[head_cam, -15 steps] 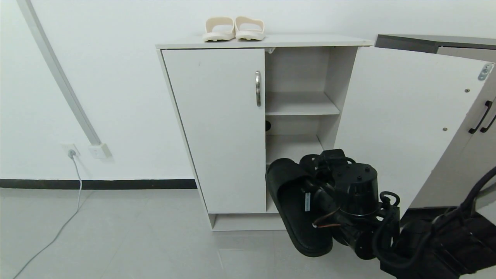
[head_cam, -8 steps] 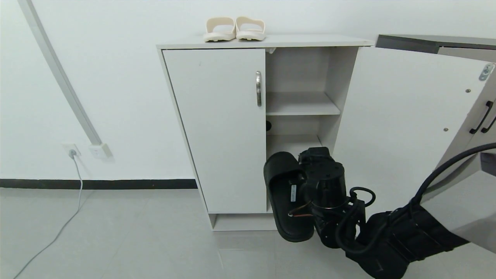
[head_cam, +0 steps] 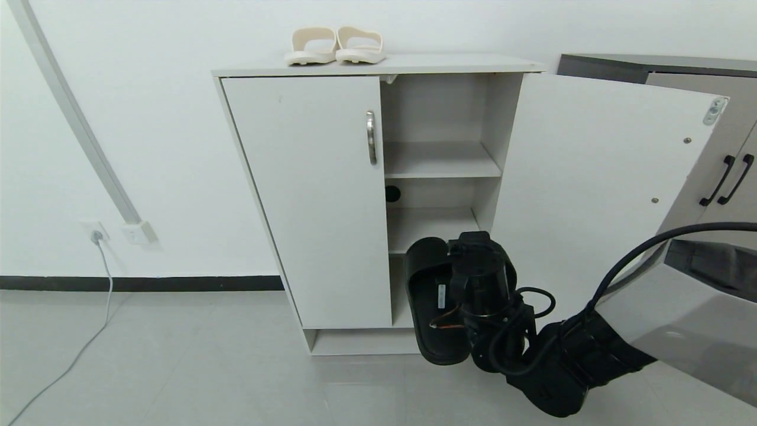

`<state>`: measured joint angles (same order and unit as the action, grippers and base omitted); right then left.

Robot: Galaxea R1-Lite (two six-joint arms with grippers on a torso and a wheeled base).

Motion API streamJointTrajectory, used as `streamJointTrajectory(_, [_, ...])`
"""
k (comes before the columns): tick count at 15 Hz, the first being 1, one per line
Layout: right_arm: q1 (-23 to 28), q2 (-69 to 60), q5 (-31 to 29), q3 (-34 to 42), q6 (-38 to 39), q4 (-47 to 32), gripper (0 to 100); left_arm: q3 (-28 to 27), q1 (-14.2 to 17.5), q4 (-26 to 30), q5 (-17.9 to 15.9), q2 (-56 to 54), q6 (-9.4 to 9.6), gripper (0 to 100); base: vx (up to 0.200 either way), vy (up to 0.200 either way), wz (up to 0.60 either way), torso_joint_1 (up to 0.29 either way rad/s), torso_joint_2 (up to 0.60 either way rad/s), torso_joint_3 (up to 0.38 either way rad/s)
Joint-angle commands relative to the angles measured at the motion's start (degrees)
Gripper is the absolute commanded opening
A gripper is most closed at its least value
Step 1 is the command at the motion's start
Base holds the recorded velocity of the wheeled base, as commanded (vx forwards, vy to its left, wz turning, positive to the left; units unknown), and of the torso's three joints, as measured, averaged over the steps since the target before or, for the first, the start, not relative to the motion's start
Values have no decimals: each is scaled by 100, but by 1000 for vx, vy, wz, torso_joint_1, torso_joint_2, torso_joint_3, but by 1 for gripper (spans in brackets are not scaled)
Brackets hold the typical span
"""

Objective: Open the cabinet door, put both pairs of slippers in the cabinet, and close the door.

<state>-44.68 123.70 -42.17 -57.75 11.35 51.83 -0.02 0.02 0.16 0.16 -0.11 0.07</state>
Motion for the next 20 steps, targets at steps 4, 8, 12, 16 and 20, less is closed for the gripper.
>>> streamJointTrajectory(4, [82,410,51,-123,113,55,0,2,-2,2,11,11,-7,0,0,0,0,0,0,0])
streamJointTrajectory(8, [100,673,130,-219,96,248,0,2,6,2,11,11,1,0,0,0,0,0,0,0])
streamJointTrajectory(12, [161,910,130,-386,96,248,0,-6,-2,11,2,11,1,0,0,0,0,0,0,0])
streamJointTrajectory(16, [161,963,130,-439,96,248,0,-6,6,11,2,11,1,0,0,0,0,0,0,0])
streamJointTrajectory(20, [161,990,191,-448,69,204,0,-6,6,11,2,11,1,0,0,0,0,2,0,-81])
